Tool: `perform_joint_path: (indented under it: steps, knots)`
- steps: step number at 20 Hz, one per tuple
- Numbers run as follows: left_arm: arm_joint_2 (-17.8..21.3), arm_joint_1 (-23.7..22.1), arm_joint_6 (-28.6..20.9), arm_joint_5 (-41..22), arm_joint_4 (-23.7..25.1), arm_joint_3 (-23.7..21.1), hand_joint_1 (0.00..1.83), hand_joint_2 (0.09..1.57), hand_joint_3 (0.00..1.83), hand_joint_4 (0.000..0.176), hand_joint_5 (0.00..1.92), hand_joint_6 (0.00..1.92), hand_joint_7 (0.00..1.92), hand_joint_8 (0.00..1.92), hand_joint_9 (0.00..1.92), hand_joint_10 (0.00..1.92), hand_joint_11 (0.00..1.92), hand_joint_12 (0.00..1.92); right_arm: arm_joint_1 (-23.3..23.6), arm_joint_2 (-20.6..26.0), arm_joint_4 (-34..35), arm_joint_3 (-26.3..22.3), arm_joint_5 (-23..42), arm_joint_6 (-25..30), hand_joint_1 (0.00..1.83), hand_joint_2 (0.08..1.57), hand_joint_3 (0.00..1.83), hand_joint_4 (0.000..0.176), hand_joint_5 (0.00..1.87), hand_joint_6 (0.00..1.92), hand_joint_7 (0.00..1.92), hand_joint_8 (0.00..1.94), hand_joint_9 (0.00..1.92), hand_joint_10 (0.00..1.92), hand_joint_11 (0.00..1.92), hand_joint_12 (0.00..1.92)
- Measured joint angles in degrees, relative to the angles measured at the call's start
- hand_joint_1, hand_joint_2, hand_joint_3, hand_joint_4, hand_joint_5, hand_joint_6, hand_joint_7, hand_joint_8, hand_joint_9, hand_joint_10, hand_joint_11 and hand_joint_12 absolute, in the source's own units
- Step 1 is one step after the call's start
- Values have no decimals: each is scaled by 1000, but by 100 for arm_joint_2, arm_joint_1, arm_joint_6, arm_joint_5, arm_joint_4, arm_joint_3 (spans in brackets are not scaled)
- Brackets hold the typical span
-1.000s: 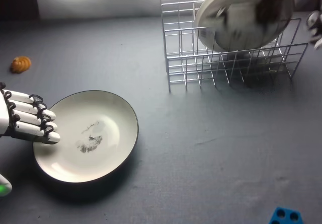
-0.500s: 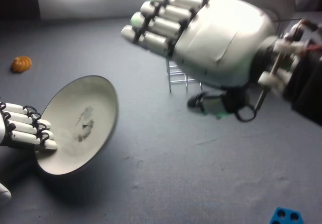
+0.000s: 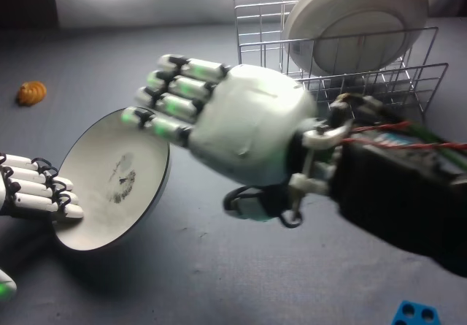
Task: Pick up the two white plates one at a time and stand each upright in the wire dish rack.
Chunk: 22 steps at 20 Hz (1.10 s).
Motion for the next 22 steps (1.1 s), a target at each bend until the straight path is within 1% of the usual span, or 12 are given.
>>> perform_joint_path:
  steps: [2,3,5,7,9,10,14,16,17,19,20,22]
  knots:
    - [-2,0,0,-2,2,0,0,1069,0,0,167,4,179,5,169,5,0,401,-2,-249,-7,210,-13,4,962,947,0,0,0,0,0,0,0,0,0,0]
    - [-7,0,0,0,2,0,0,1069,0,0,164,2,180,5,172,5,0,406,-33,-413,-33,374,20,48,1005,943,0,0,0,0,0,0,0,0,0,0]
    - [-13,0,2,-4,-4,0,0,1069,0,0,164,2,179,3,172,4,0,405,-61,-673,7,728,0,358,1058,959,3,0,0,0,0,0,0,0,0,0]
    - [-13,2,0,-11,-7,7,0,1070,0,0,164,1,164,3,142,4,0,333,-79,-859,-4,1021,-81,549,1105,927,0,0,0,0,0,0,0,0,0,0]
    - [-13,2,0,-11,0,7,0,1069,0,0,181,1,185,3,168,5,0,400,-142,-1056,-402,1298,-81,796,1091,909,0,0,0,0,0,0,0,0,0,0]
    - [-17,0,0,-15,-2,9,0,1073,1,0,172,1,168,3,150,3,0,358,-177,-1147,-527,1405,-90,831,1093,916,0,0,0,0,0,0,0,0,0,0]
    - [-24,0,0,-20,-11,11,0,1072,0,0,184,2,193,6,179,7,0,406,-221,-1611,-678,1827,-173,933,1094,913,0,0,0,0,0,0,0,0,0,0]
    - [-24,0,0,-20,-13,11,0,1067,0,0,181,0,190,3,176,4,0,408,-240,-1690,-671,1945,-160,1266,1122,920,0,0,0,0,0,0,0,0,0,0]
    - [-24,0,0,-17,-13,13,0,1064,0,0,176,0,186,1,172,2,0,397,-240,-1700,-682,1989,-153,1458,1100,922,0,0,0,0,0,0,0,0,0,0]
    - [-24,0,0,-20,-9,11,0,1060,0,0,166,0,184,0,172,2,0,393,-260,-1731,-942,2096,-70,1934,1107,921,0,0,0,0,0,0,0,0,0,0]
    - [-24,0,0,-22,-13,11,0,1064,0,0,173,2,184,0,168,0,0,359,-284,-1731,-1213,2118,7,2258,1111,938,3,0,0,0,0,0,0,0,0,0]
    - [-24,0,0,-17,-4,13,0,1067,0,0,157,0,169,0,155,0,0,354,-308,-1757,-1327,2129,39,2398,1093,960,13,0,0,0,0,0,0,0,0,0]
